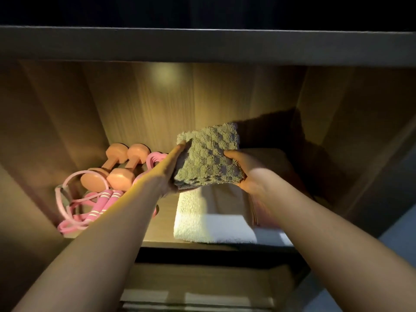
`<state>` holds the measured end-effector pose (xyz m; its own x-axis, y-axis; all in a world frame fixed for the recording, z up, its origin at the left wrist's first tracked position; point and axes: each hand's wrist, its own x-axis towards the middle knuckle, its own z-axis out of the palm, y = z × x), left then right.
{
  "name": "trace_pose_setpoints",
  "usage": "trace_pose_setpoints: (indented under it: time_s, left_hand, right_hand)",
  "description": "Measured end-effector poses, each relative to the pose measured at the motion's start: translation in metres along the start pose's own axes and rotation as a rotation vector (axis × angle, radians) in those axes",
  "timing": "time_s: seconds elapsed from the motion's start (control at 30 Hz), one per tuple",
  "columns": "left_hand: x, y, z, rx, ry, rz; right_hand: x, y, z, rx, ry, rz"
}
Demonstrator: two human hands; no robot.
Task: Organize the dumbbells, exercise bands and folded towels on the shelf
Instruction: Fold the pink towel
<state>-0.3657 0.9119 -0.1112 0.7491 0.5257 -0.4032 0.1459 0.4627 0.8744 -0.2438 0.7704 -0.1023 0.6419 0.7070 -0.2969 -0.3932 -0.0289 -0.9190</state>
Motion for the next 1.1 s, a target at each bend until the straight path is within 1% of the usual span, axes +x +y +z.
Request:
trace_pose_setpoints:
  time_s: [0.03, 0.1, 0.13, 0.17, 0.27, 0.3, 0.4, 0.5, 0.6, 0.67, 0.73, 0.77, 0.8, 0.83, 0.87, 0.9, 0.93, 0.97, 1.03, 1.1]
  left_hand:
    - [-0.003, -0.003, 0.000, -0.011, 0.025, 0.023]
    - [-0.012, -0.012, -0.001, 0.104, 0.121, 0.100]
    - [-0.012, -0.019, -0.005, 0.195, 0.172, 0.122]
    - [-0.014, -0.027, -0.005, 0.288, 0.183, 0.131]
    - [-0.015, -0.048, -0.004, 0.477, 0.216, 0.088]
    - [-0.014, -0.053, -0.002, 0.512, 0.250, 0.073]
    - [-0.002, -0.065, 0.001, 0.666, 0.340, 0.105]
    - [0.011, -0.070, 0.002, 0.850, 0.380, 0.180]
    - [0.021, -0.071, 0.006, 0.965, 0.396, 0.282]
    - [0.027, -0.072, 0.009, 0.991, 0.403, 0.271]
    - [0.030, -0.075, 0.011, 1.094, 0.468, 0.248]
    - [0.029, -0.077, 0.010, 1.177, 0.534, 0.270]
    - [0.027, -0.079, 0.009, 1.246, 0.592, 0.329]
    - [0.024, -0.079, 0.008, 1.267, 0.608, 0.415]
    - [0.021, -0.078, 0.007, 1.249, 0.585, 0.505]
    - [0.017, -0.076, 0.007, 1.235, 0.517, 0.576]
    - [0.013, -0.073, 0.008, 1.270, 0.427, 0.631]
    - [0.012, -0.073, 0.010, 1.362, 0.327, 0.672]
    - [0.018, -0.080, 0.011, 1.569, 0.148, 0.681]
    - [0.029, -0.087, 0.008, 1.653, 0.069, 0.602]
  right_hand:
    - [-0.008, 0.002, -0.001, 0.001, 0.010, 0.010]
    - [-0.024, 0.010, -0.005, -0.001, 0.011, 0.051]
    - [-0.031, 0.017, -0.009, -0.038, 0.015, 0.077]
    - [-0.038, 0.024, -0.011, -0.094, 0.029, 0.105]
    - [-0.046, 0.046, -0.019, -0.291, 0.104, 0.191]
    - [-0.047, 0.050, -0.019, -0.345, 0.111, 0.196]
    - [-0.040, 0.057, -0.020, -0.472, 0.125, 0.145]
    - [-0.029, 0.059, -0.018, -0.687, 0.157, 0.109]
    - [-0.024, 0.052, -0.013, -0.911, 0.189, 0.179]
    - [-0.022, 0.047, -0.010, -1.095, 0.170, 0.237]
    - [-0.024, 0.046, -0.005, -1.196, 0.171, 0.255]
    - [-0.023, 0.048, -0.004, -1.229, 0.183, 0.224]
    - [-0.020, 0.051, -0.005, -1.268, 0.202, 0.146]
    - [-0.018, 0.055, -0.008, -1.309, 0.225, 0.037]
    - [-0.016, 0.058, -0.012, -1.347, 0.232, -0.080]
    - [-0.014, 0.061, -0.015, -1.387, 0.220, -0.185]
    - [-0.010, 0.064, -0.018, -1.427, 0.178, -0.261]
    - [-0.005, 0.066, -0.020, -1.462, 0.115, -0.307]
    - [0.005, 0.074, -0.021, -1.516, -0.010, -0.289]
    - [0.017, 0.081, -0.024, -1.601, -0.066, -0.238]
